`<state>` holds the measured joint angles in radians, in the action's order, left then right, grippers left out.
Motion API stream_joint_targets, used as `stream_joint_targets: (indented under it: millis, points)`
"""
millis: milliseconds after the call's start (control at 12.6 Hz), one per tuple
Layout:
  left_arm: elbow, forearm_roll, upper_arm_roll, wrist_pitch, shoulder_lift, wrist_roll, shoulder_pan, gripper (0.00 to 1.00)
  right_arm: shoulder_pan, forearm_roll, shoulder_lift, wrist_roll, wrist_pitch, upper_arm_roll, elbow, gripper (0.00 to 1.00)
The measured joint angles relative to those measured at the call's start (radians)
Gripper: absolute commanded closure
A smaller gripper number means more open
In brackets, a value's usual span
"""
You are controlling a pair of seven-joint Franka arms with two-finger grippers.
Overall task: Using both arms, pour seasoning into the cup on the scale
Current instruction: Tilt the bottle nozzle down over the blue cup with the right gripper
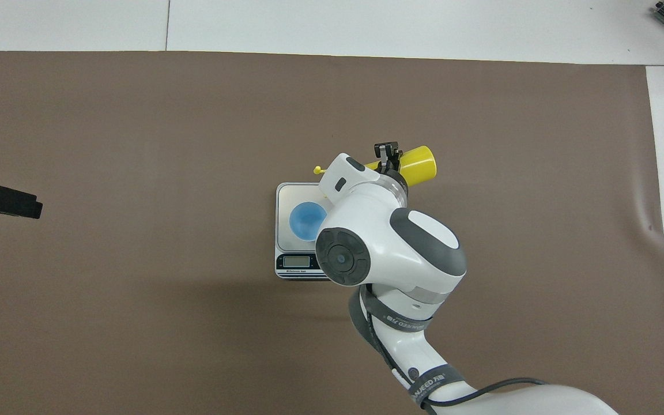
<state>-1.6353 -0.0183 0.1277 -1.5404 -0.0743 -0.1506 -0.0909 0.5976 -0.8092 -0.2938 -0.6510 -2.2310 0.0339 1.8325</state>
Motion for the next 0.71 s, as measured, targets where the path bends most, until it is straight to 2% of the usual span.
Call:
stream_joint_targets:
  millis: [237,712]
  points:
    - [0.0,0.0,0.0,0.0,0.0,0.0,0.0,0.0,0.051,-0.112,-0.038,0.056,0.064,0.0,-0.03,1.0]
    - [0.0,0.0,0.0,0.0,0.0,0.0,0.0,0.0,0.066,-0.222,-0.051,0.079,0.087,0.001,-0.042,1.0]
